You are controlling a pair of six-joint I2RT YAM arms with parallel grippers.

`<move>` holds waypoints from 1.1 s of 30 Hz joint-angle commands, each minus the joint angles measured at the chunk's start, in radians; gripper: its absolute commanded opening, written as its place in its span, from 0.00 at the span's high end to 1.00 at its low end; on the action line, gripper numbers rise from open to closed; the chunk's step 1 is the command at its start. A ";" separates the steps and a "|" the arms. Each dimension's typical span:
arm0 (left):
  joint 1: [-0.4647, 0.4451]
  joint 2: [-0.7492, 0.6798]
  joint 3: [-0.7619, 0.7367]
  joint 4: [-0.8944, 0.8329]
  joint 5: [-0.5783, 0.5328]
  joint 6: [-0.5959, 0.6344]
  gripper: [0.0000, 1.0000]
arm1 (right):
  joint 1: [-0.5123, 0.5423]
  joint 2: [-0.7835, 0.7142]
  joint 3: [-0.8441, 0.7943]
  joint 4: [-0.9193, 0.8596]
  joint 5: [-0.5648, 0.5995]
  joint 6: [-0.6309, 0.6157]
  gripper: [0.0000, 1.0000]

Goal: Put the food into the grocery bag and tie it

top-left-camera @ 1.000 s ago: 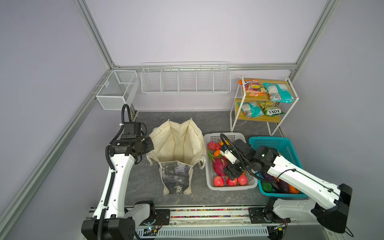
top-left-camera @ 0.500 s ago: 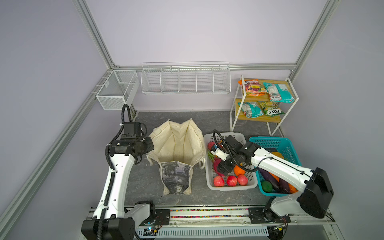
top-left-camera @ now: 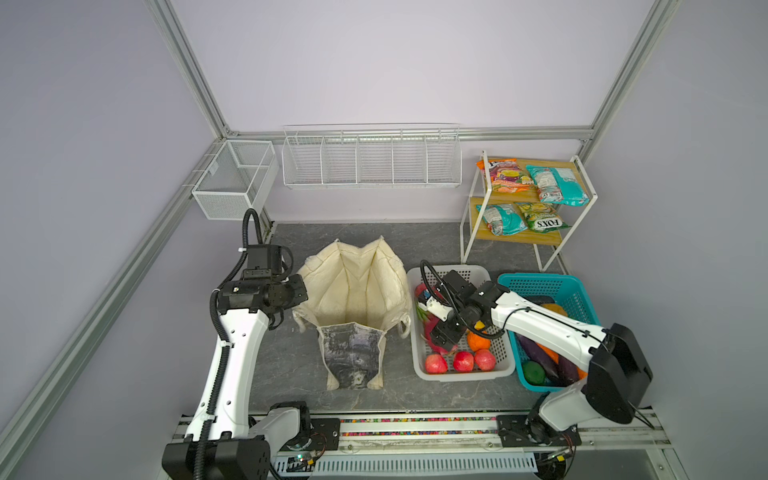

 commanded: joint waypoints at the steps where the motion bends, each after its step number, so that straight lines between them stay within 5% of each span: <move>1: 0.008 -0.017 0.032 -0.032 0.001 0.008 1.00 | -0.005 0.015 0.032 -0.025 0.007 -0.002 0.12; 23: 0.008 -0.017 0.041 -0.036 -0.003 0.008 1.00 | -0.006 0.173 0.030 -0.012 0.005 0.089 0.12; 33: 0.007 -0.016 0.042 -0.038 -0.003 0.008 1.00 | 0.001 0.082 0.092 -0.096 0.016 0.129 0.10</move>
